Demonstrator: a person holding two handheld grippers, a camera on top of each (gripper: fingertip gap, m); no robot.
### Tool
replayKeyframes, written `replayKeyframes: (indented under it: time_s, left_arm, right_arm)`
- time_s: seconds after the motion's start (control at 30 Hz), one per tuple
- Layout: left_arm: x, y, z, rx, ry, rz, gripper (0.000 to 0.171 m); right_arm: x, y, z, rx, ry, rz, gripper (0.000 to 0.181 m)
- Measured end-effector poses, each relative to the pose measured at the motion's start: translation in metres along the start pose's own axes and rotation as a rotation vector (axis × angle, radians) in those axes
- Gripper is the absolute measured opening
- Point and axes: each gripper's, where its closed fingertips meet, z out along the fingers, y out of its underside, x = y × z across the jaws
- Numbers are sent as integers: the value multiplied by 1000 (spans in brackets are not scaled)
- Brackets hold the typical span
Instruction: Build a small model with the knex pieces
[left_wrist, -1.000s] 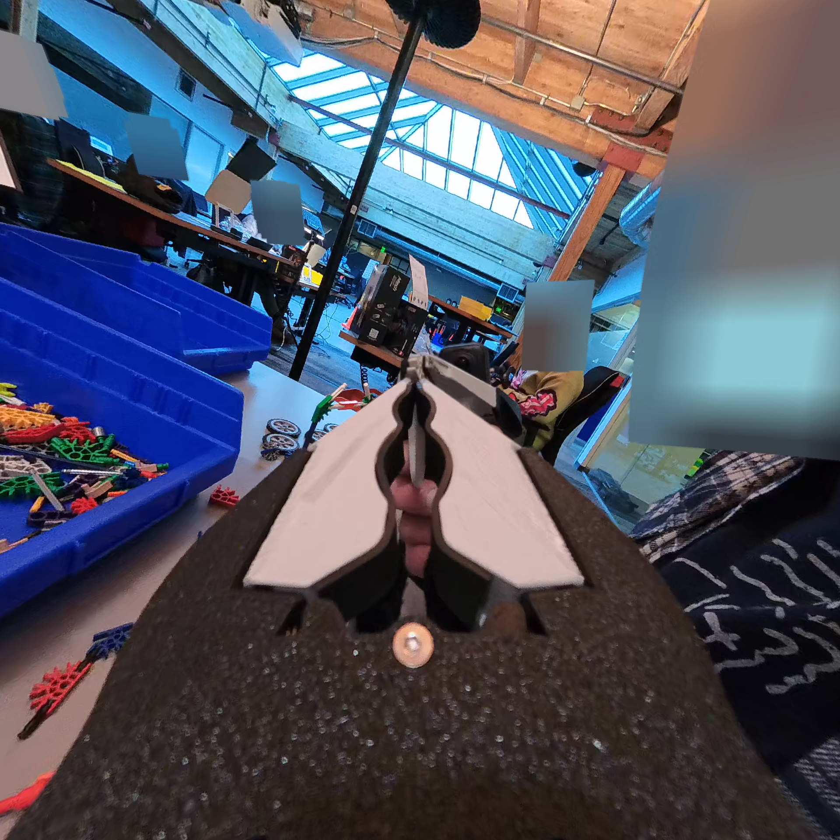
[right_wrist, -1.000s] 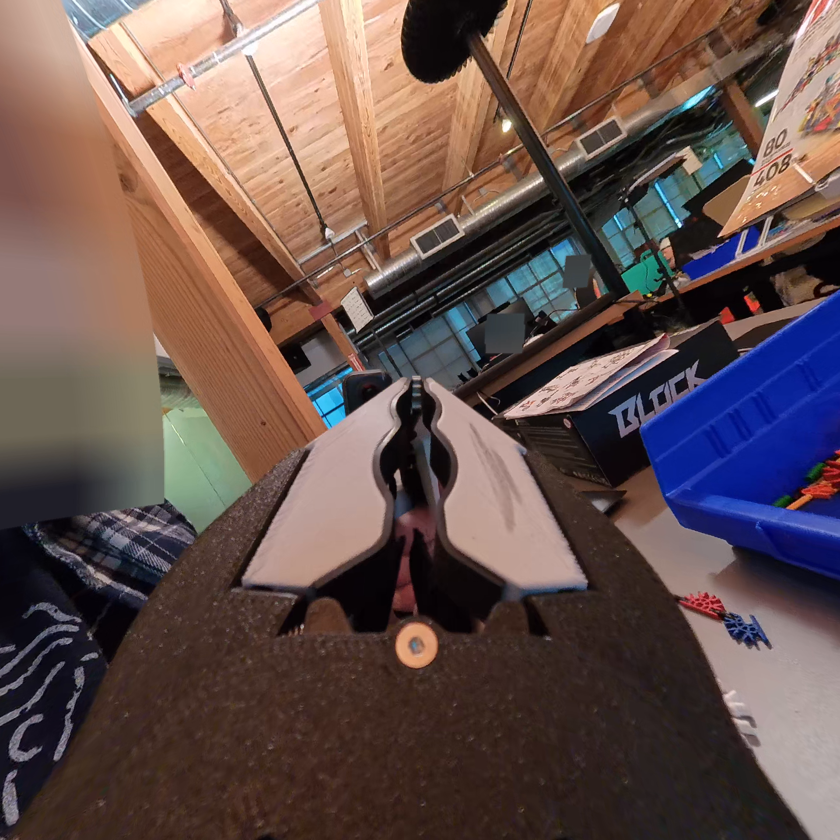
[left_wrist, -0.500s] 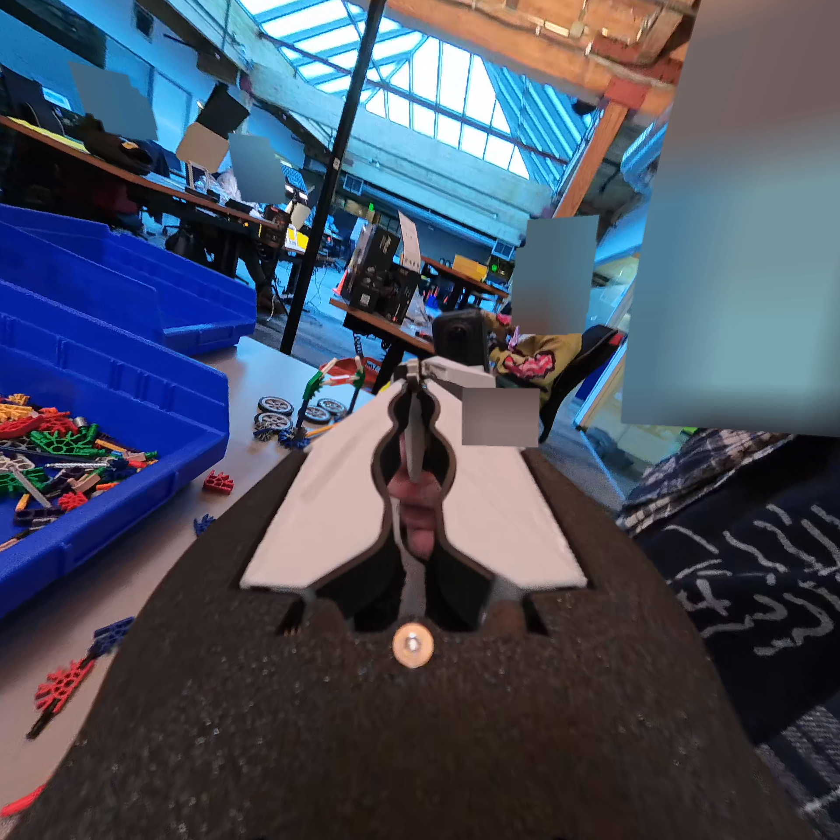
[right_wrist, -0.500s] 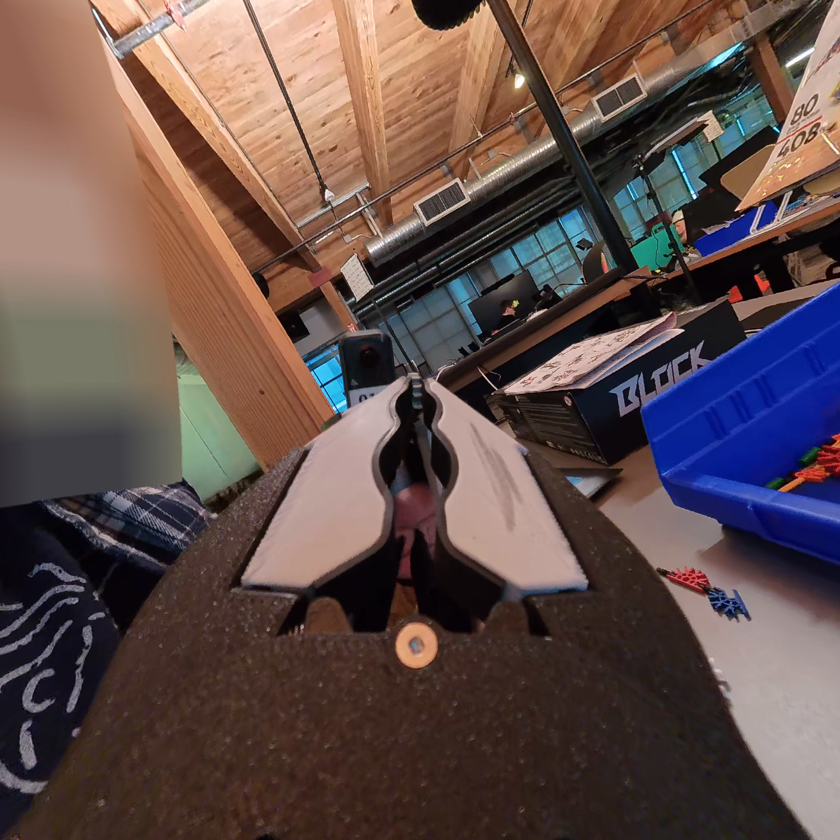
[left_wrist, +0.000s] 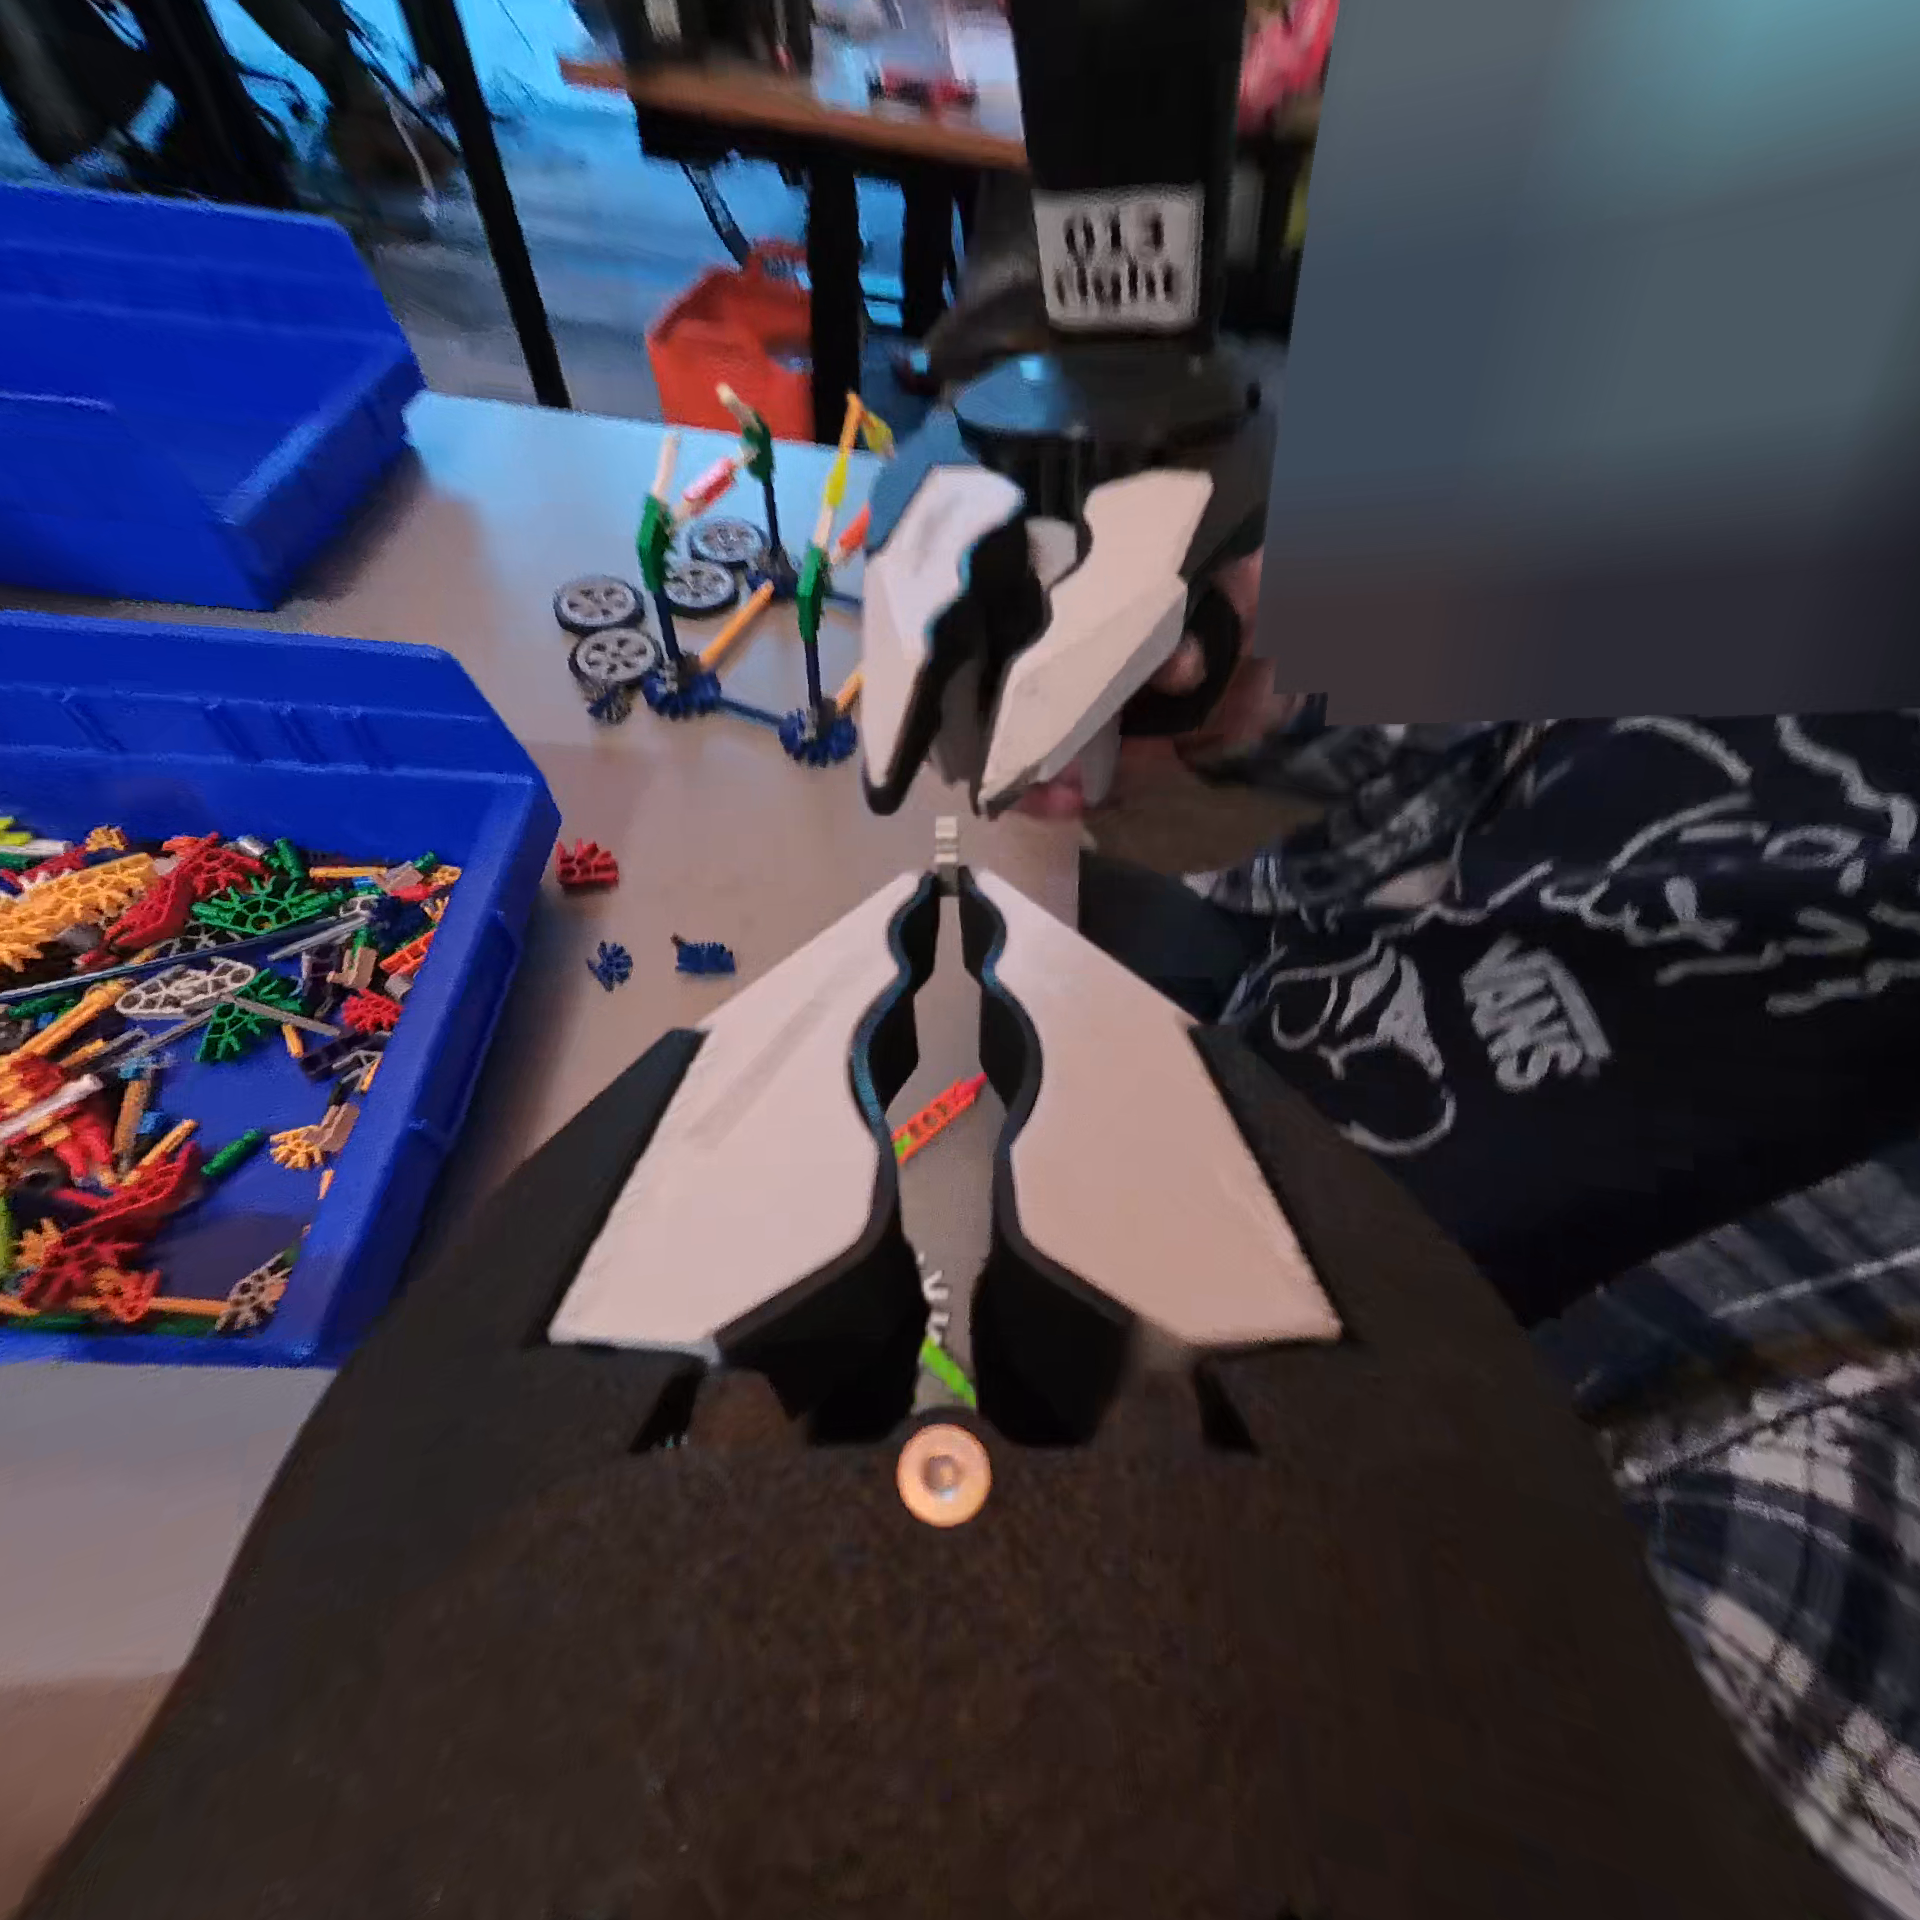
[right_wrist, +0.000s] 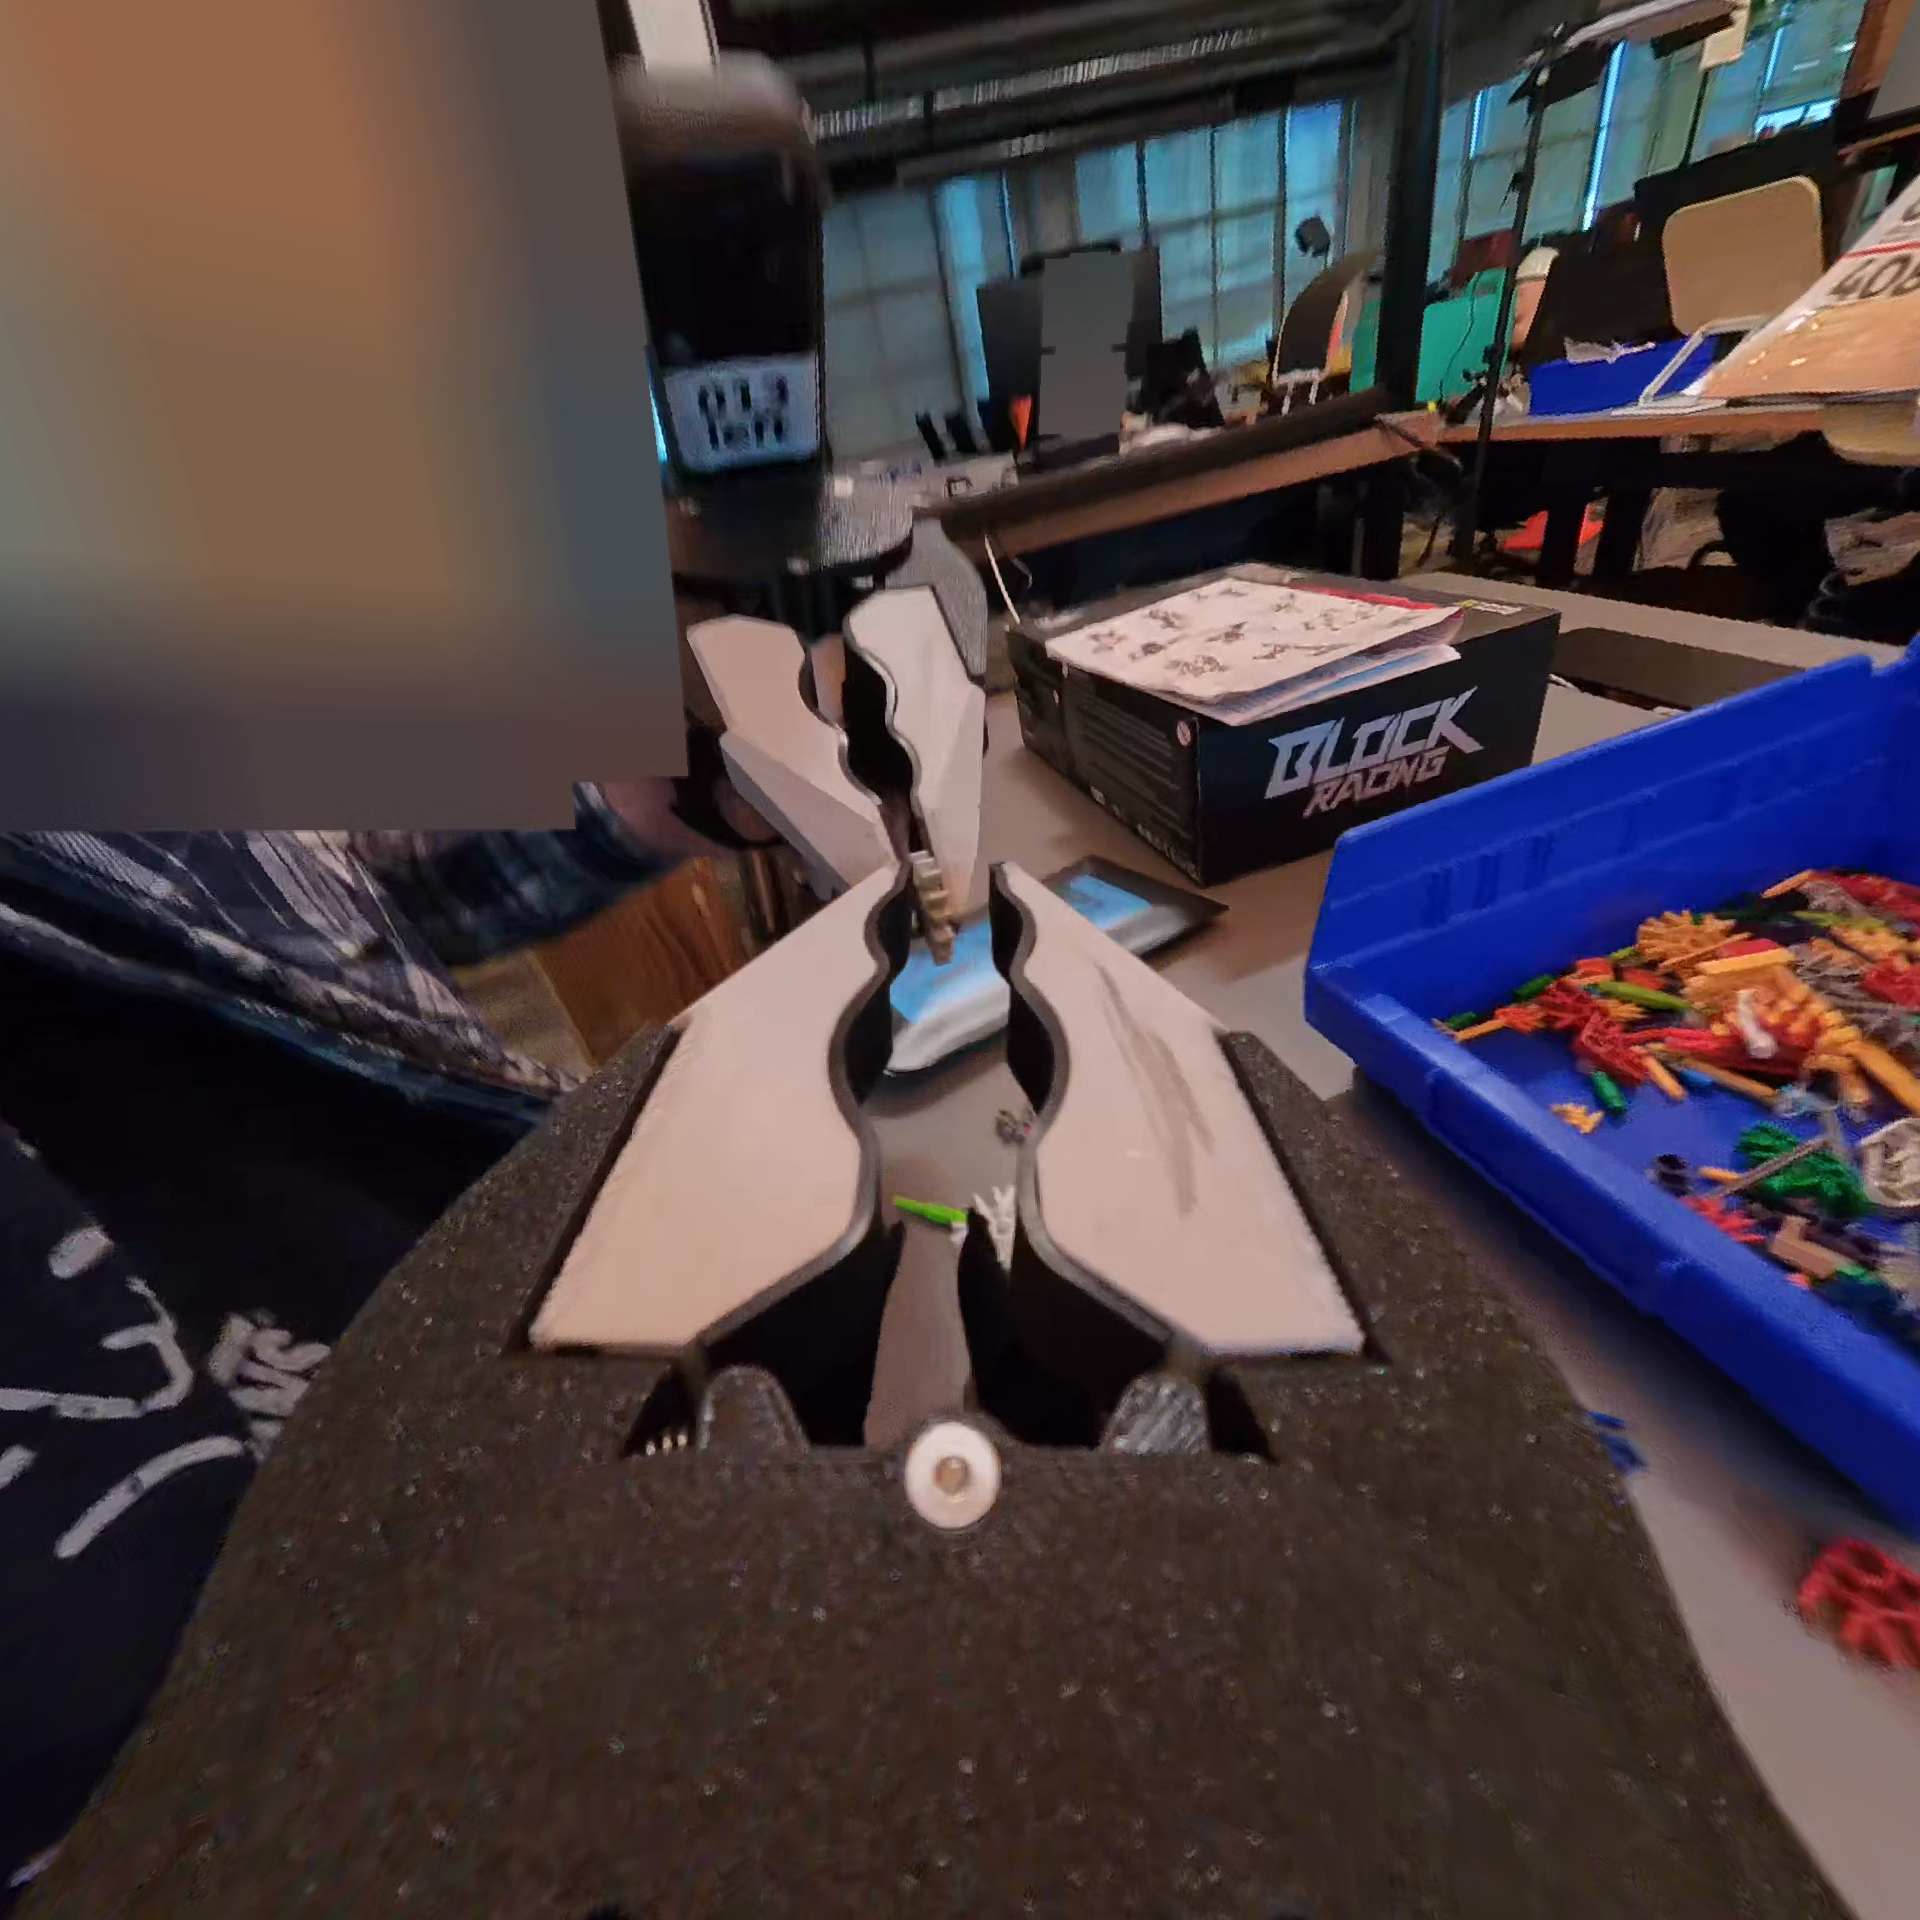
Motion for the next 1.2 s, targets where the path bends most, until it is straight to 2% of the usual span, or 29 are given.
replayKeyframes:
  time_s: [0.13,0.3,0.37,0.5,0.6,0.7,0.83,1.0,1.1,1.2]
  left_arm:
    - [-1,8,1,-162,-3,119,2]
    - [-4,16,2,-274,13,182,2]
    - [-7,15,1,-285,11,188,2]
    - [-23,-4,-2,-180,-56,142,6]
    - [-29,-13,1,-53,-76,69,15]
    - [-27,-22,5,92,-50,-28,15]
    - [-25,-36,4,246,-81,-65,9]
    - [-19,-37,2,314,-52,-115,4]
    - [-17,-32,1,289,-34,-129,2]
    - [-21,-24,-6,189,-45,-85,1]
  right_arm:
    - [0,11,7,-159,14,-142,12]
    - [-1,21,8,-276,-18,-204,4]
    - [2,20,9,-269,-9,-220,3]
    - [17,-2,8,-102,35,-84,2]
    - [22,-28,3,154,-23,132,3]
    - [25,-36,0,304,-76,261,2]
    - [19,-34,3,350,-108,287,3]
    - [15,-35,2,389,-113,293,3]
    - [14,-30,4,350,-113,285,3]
    - [17,-24,7,258,-67,226,5]
